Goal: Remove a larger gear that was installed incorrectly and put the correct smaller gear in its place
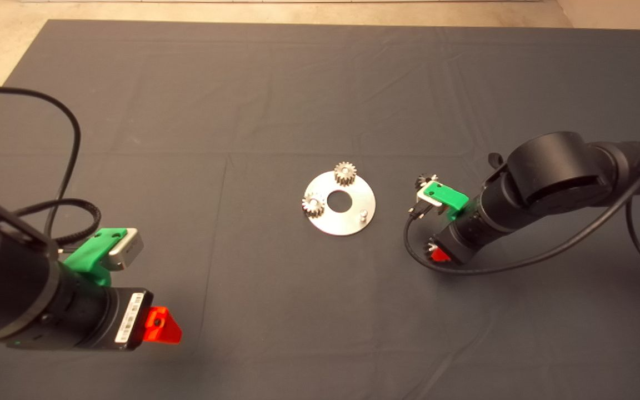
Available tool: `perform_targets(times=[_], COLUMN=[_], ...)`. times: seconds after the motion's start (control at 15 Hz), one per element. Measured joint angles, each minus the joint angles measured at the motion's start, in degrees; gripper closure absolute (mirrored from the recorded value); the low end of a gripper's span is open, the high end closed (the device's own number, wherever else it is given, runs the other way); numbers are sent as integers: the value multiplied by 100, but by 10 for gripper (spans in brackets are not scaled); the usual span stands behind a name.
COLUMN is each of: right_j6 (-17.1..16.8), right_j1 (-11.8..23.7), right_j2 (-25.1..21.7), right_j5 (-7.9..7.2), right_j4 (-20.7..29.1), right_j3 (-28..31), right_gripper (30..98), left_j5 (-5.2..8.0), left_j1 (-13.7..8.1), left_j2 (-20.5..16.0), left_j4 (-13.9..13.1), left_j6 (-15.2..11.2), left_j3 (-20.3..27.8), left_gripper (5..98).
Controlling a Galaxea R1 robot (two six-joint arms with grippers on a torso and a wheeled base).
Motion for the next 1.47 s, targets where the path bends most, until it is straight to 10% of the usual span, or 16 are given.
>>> perform_targets(times=[1.47], right_j6=[44], right_j1=[317], right_j2=[-99], right_j5=[17], right_j4=[-2], right_j3=[-84], right_gripper=[511], left_j5=[0], left_j1=[0], left_j2=[0], left_j4=[0], left_j6=[0], left_j3=[1], left_gripper=[59])
